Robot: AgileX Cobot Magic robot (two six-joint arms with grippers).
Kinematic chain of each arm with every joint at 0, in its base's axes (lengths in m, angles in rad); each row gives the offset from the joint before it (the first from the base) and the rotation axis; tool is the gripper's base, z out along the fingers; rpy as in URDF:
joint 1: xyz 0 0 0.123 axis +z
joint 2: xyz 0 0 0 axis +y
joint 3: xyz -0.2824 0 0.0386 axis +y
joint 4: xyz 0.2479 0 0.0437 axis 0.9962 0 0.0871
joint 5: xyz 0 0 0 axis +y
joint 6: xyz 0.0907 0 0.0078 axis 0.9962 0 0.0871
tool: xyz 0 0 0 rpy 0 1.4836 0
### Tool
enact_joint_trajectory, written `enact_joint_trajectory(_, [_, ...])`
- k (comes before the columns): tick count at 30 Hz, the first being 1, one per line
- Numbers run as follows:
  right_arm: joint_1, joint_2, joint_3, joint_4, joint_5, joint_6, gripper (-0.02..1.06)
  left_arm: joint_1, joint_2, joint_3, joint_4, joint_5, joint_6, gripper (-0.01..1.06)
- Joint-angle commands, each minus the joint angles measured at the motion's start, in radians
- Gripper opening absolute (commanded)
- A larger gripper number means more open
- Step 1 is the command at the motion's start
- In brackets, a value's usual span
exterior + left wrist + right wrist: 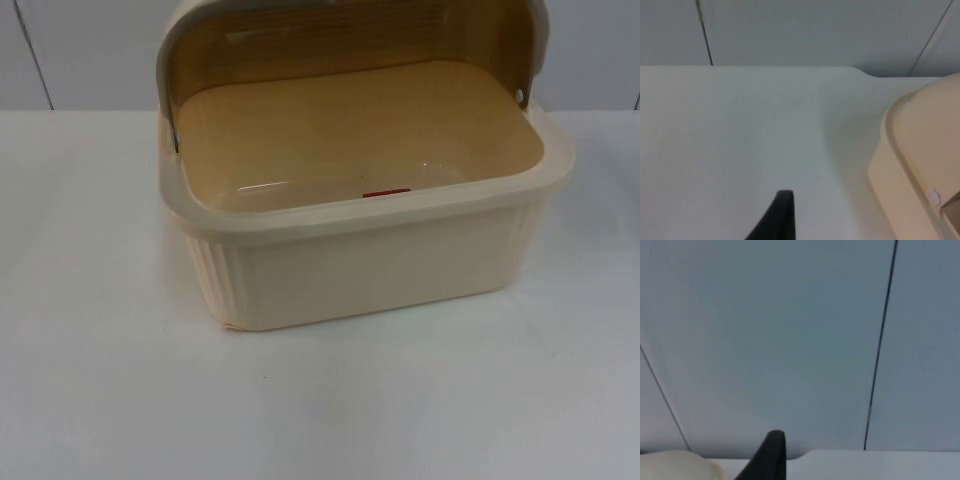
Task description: Open the box lid with the left hand, place the block into the box with the right hand, then close the box lid with the left hand.
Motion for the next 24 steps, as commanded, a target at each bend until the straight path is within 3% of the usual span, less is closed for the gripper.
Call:
enact_joint_trajectory(1, [-0.046, -0.01, 0.035, 0.022, 0.003, -0.045, 1.04, 0.004, 0.0, 0.006, -0.008, -0.011, 0.002, 1.05])
enact_joint_trajectory(5, [-0.046, -0.01, 0.054, -0.054, -0.003, 0.024, 1.04, 0.004, 0.0, 0.006, -0.011, -0.018, 0.002, 1.05])
enact_joint_trajectory(10, [-0.046, -0.01, 0.057, -0.054, -0.005, 0.024, 1.04, 0.004, 0.013, -0.011, -0.011, -0.058, 0.002, 1.05])
enact_joint_trajectory(14, [-0.046, -0.01, 0.057, -0.062, -0.008, 0.024, 1.04, 0.004, 0.071, -0.113, -0.009, -0.043, 0.005, 1.05])
enact_joint_trajectory(19, [-0.046, -0.01, 0.057, -0.068, -0.01, 0.02, 1.04, -0.008, 0.224, -0.357, -0.008, 0.024, 0.114, 1.05])
enact_joint_trajectory(20, [-0.046, -0.01, 0.057, -0.068, -0.01, 0.02, 1.04, -0.008, 0.224, -0.357, -0.008, 0.024, 0.114, 1.05])
enact_joint_trajectory(24, [-0.046, -0.01, 0.057, -0.072, -0.009, 0.016, 1.04, -0.067, 0.344, -0.541, -0.008, 0.057, 0.211, 1.05])
